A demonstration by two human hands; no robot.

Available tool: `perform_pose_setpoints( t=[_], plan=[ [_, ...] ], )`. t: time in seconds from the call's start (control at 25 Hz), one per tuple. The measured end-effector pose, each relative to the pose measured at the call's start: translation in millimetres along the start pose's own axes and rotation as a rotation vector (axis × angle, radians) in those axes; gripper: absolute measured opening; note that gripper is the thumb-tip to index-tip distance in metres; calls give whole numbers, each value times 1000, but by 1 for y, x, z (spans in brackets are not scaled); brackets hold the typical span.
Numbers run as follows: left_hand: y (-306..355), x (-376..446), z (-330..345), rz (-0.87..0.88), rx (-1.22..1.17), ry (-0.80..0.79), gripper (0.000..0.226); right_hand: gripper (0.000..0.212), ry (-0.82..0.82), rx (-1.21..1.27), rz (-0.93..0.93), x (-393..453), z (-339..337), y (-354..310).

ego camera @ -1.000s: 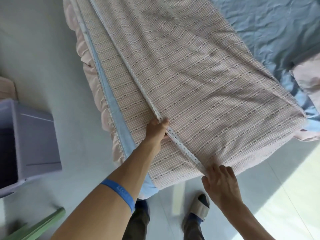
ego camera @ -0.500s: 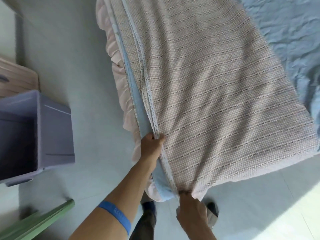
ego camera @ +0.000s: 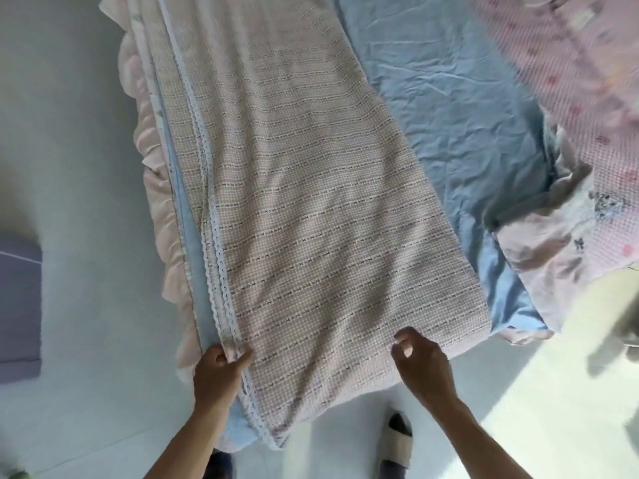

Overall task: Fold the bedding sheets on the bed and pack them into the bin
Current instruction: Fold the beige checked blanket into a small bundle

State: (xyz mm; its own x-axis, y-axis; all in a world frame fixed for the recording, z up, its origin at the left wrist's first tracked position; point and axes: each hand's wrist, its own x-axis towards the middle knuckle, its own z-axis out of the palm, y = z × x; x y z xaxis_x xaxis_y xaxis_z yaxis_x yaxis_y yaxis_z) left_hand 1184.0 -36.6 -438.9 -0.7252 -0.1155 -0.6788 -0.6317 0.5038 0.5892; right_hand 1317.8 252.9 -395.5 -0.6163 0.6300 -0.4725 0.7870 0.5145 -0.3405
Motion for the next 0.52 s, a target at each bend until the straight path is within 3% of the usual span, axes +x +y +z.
perform_pose_setpoints(
  t=[0.2, 0.28, 0.36, 0.44, 0.52],
  plan=[
    [-3, -35, 28, -80, -144, 58, 26, 46, 90, 32, 44, 107, -41, 88],
    [-11, -47, 46, -124, -39, 166, 36, 62, 105, -38, 112, 130, -52, 121],
    [-12, -59, 59, -76, 55, 380, 54, 73, 126, -38, 85, 144, -62, 142],
    [-8, -65, 65, -63, 25, 485, 50, 62, 64, 38, 117, 158, -71, 150],
    [-7, -69, 69, -88, -40, 450, 38, 52, -13, 114, 126, 163, -79, 151]
  ],
)
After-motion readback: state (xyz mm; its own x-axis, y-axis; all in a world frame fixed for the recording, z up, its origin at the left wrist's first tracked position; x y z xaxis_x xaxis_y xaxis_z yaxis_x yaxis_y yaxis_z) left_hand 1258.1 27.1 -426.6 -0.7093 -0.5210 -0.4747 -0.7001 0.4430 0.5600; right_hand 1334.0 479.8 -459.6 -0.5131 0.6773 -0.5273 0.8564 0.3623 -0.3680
